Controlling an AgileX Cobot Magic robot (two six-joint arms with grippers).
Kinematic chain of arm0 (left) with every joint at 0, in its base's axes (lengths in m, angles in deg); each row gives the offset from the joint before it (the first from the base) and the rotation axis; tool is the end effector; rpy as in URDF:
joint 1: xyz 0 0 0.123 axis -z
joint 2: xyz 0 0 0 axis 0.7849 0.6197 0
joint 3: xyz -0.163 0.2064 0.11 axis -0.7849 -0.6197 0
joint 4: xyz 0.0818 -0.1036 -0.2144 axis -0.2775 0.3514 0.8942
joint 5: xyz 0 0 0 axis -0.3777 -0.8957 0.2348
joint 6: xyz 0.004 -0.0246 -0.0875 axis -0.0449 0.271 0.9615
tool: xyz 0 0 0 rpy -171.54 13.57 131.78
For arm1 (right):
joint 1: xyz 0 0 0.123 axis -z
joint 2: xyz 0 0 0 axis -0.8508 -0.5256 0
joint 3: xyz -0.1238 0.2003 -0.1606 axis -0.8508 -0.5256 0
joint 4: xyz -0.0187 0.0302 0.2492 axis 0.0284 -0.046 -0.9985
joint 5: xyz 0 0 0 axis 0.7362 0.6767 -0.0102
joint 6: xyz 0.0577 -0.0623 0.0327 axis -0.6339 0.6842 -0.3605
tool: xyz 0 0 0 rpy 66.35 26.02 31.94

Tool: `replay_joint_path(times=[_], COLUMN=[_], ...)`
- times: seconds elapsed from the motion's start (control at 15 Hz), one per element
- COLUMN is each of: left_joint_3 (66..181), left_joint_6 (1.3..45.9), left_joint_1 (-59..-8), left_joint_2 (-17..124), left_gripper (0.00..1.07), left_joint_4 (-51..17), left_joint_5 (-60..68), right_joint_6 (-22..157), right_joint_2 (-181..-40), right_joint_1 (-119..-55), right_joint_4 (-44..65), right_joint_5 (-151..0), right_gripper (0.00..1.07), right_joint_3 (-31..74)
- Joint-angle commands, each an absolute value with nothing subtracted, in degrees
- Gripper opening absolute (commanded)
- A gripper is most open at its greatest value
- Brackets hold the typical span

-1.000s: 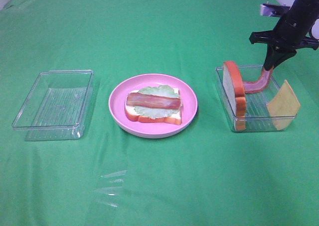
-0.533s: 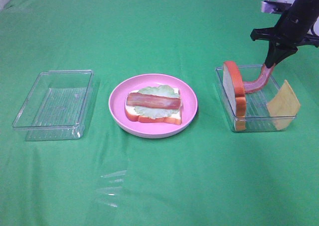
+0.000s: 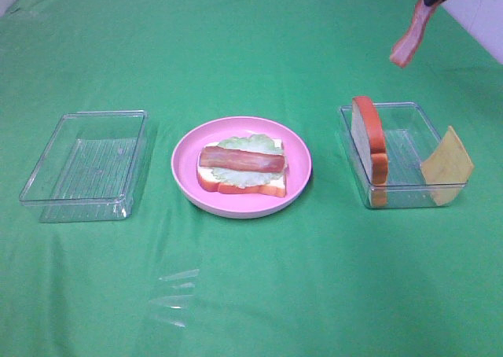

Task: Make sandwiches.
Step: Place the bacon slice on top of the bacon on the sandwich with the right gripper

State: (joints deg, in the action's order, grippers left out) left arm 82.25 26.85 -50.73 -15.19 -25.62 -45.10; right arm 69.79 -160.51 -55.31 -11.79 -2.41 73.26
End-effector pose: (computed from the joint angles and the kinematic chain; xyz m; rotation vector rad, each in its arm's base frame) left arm -0.0056 -0.0081 0.2797 0.0305 2.0174 -0.1301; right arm 0.4563 0.0091 0.3254 -0.0279 2.6136 0.4774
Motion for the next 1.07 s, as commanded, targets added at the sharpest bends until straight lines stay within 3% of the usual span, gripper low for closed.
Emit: replay_joint_path(times=[0.07, 0.6, 1.07], left_joint_3=[82.1, 82.1, 82.1], left_joint_6=[27.0, 27.0, 27.0], left_joint_1=[-50.6, -50.6, -50.6], left_joint_2=[-16.3, -16.3, -16.3], left_gripper=[1.0, 1.0, 1.0], left_joint_4=[-25.4, -25.4, -25.4], left_joint_5=[-44.6, -44.6, -44.6], right_joint_6=[74.7, 78.3, 79.4], right_joint_2=[-159.2, -166.6, -178.3], right_joint_1=[-58.6, -79.5, -81.3], right_joint_4=[-23.8, -29.7, -29.4], right_joint_5=[1.9, 0.5, -1.4], right_gripper=[0.0, 0.0, 0.0], right_joint_3=[73.5, 73.5, 73.5])
